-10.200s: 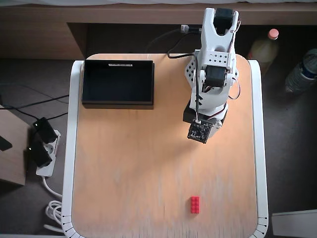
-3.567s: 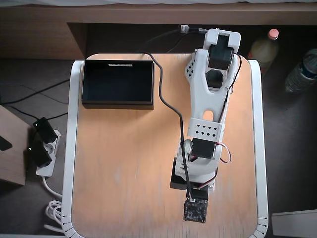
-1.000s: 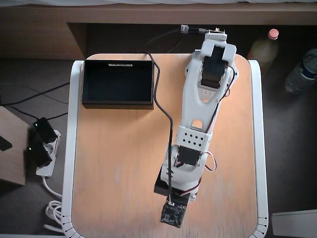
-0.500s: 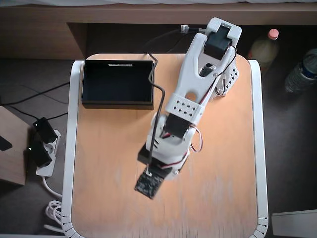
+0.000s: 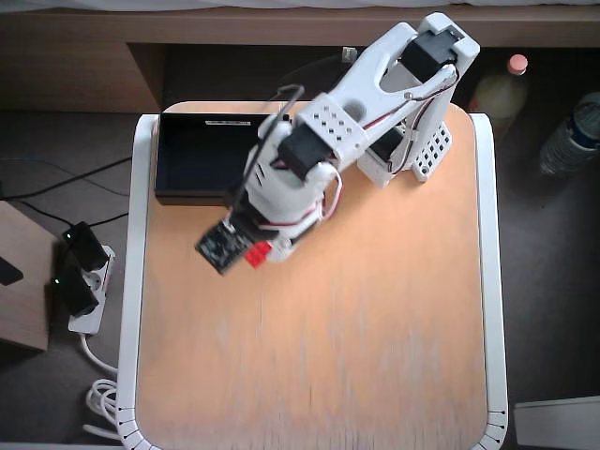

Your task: Grasp a lego block and put it in the bin.

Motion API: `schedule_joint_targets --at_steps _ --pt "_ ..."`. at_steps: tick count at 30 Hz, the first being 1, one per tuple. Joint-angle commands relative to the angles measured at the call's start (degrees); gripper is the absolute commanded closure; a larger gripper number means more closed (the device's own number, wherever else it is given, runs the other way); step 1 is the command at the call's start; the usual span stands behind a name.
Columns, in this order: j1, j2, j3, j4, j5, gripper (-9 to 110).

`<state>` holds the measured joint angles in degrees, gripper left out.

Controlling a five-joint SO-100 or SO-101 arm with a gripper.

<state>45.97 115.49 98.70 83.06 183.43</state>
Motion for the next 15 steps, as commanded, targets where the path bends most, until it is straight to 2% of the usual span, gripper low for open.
schedule_joint_targets --at_steps 1,7,15 --pt "8.09 5.54 -7.56 2.72 2.9 101" --pt "18.19 5.54 -7.29 5.62 4.92 101" --pt "26.63 3.87 -6.59 6.06 6.94 101"
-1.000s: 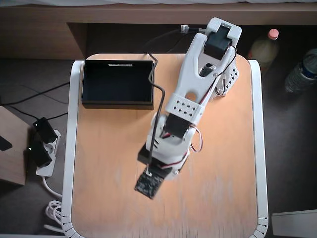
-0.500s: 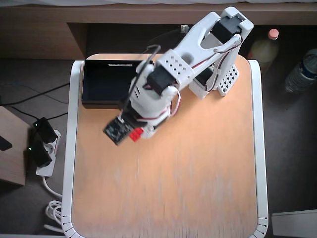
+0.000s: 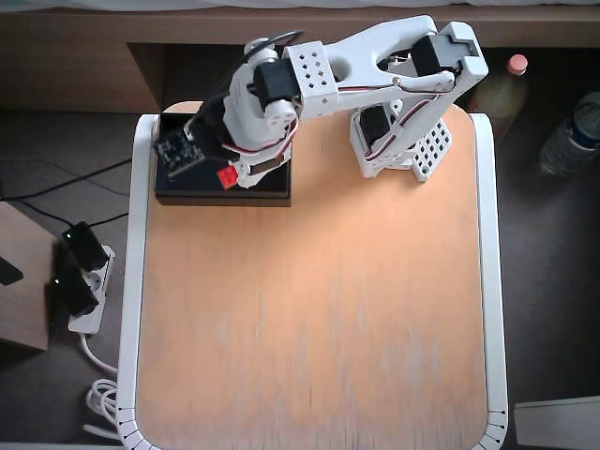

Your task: Grasp a lego block and put it in the bin.

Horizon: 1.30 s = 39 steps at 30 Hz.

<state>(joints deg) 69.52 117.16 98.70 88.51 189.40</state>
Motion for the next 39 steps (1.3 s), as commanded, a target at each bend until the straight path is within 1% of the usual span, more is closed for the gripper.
schedule_joint_targets --at_steps 1,8,16,19,26,37,39 --pt "4.13 2.11 -5.98 0.53 1.85 101" --pt "10.9 2.11 0.09 -1.49 8.09 101" --pt "14.24 2.11 10.37 -14.5 9.76 101" --pt "14.33 2.11 12.66 -19.16 8.35 101" --pt "14.24 2.02 15.73 -26.02 6.06 101" --pt "14.15 2.02 18.19 -29.09 4.83 101" --pt "14.15 2.11 18.19 -29.09 4.66 98"
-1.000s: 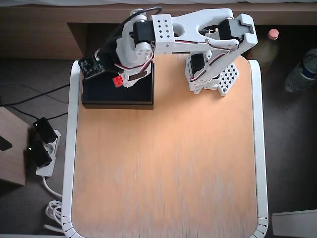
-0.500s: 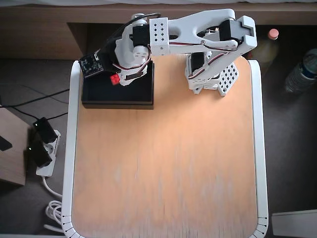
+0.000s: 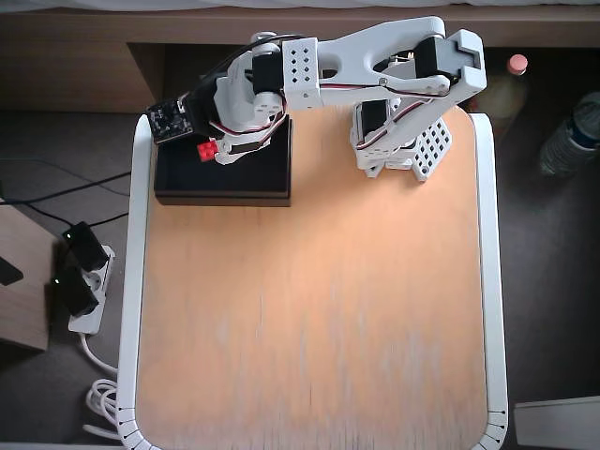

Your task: Grasp a lego block and put it in the bin.

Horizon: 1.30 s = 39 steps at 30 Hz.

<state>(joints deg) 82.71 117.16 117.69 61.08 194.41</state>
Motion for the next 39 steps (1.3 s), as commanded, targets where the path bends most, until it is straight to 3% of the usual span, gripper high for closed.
schedule_joint_targets --at_steps 1,5,11,22,26,30,39 --pt "0.97 2.11 -0.79 -1.67 -0.35 96" --pt "0.88 2.2 -0.88 -1.67 -0.26 93" --pt "0.79 2.72 -1.05 -1.67 0.09 80" --pt "-2.02 6.33 -1.67 -1.76 -2.9 80" --pt "-5.19 9.67 -2.11 -1.76 -5.36 85" --pt "-9.4 13.18 -2.37 -1.76 -8.26 100" --pt "-20.65 18.11 -2.37 -2.29 -11.69 101"
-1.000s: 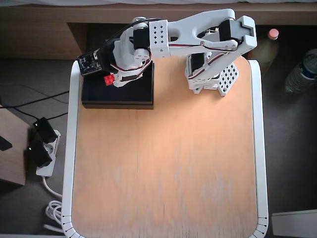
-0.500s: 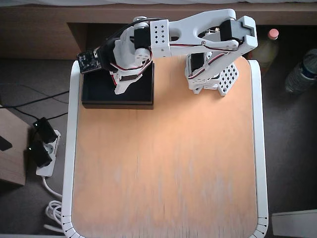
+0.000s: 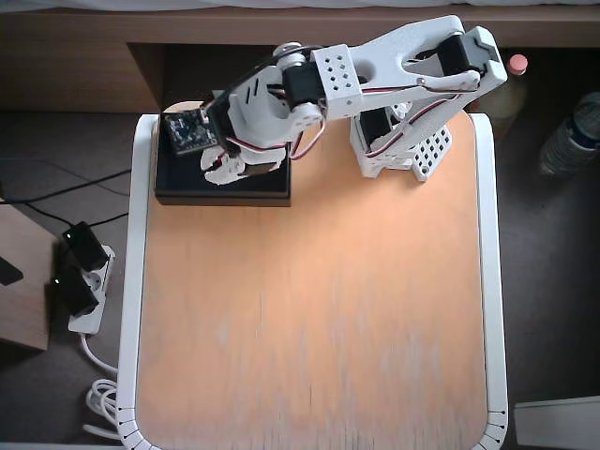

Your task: Grasp a lego block and put it in the bin.

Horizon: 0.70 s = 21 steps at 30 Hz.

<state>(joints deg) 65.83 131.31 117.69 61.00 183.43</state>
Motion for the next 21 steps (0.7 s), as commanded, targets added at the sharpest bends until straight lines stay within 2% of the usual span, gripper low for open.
schedule_joint_targets --at_steps 1,21 --pt "-5.45 4.22 -2.37 -2.37 -0.88 101" --pt "-43.33 16.96 1.41 -2.37 -9.14 101"
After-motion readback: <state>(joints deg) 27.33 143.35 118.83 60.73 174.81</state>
